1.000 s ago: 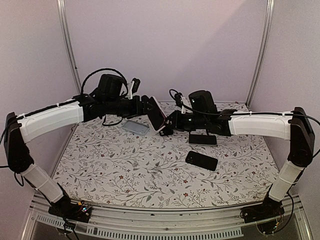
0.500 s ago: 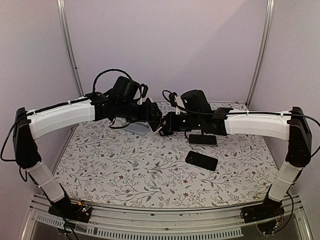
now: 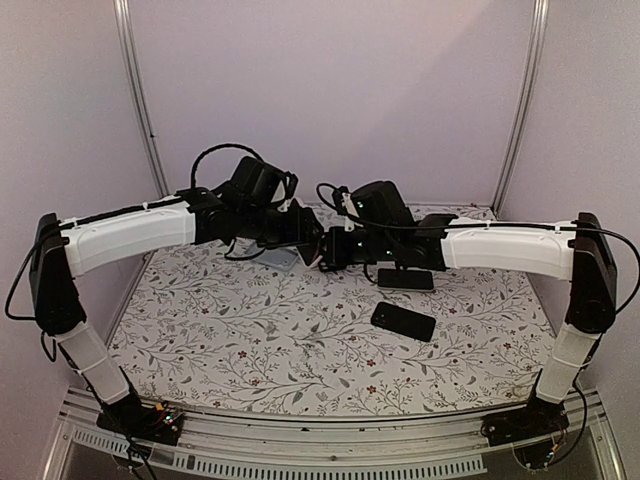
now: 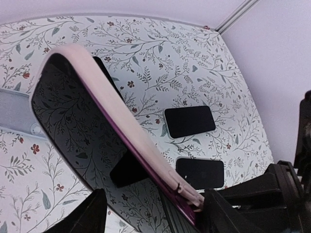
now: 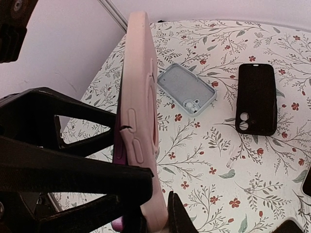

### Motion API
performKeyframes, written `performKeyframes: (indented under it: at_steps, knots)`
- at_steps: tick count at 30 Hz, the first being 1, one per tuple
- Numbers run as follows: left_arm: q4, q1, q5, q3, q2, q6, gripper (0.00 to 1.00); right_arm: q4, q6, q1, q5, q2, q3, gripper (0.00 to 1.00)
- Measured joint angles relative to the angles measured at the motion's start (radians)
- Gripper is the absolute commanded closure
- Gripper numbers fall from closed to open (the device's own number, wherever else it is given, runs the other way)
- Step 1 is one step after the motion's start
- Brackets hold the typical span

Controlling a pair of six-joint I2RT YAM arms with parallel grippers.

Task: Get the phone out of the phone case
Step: Remove the phone case from the phone.

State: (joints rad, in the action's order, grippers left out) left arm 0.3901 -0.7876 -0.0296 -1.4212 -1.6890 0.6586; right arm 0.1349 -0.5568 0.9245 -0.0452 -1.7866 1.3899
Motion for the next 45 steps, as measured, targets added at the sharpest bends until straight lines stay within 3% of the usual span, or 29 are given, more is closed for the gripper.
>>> performKeyframes:
  at_steps: [5,14,31,45]
  knots:
    - [-0.038,0.0,0.015,0.027,0.002,0.006,0.44,0.021,-0.008,-0.009,0.017,-0.003,0.006,1.0]
    - [-0.154,0.002,0.037,0.138,0.009,0.019,0.47,0.057,-0.007,-0.013,0.031,-0.035,0.006,1.0]
    - [-0.179,0.017,0.135,0.29,-0.126,0.066,0.45,0.042,0.017,-0.015,-0.101,-0.165,0.01,1.0]
    - [-0.205,0.047,0.132,0.296,-0.011,0.15,0.41,0.029,0.029,-0.008,-0.106,-0.19,0.01,1.0]
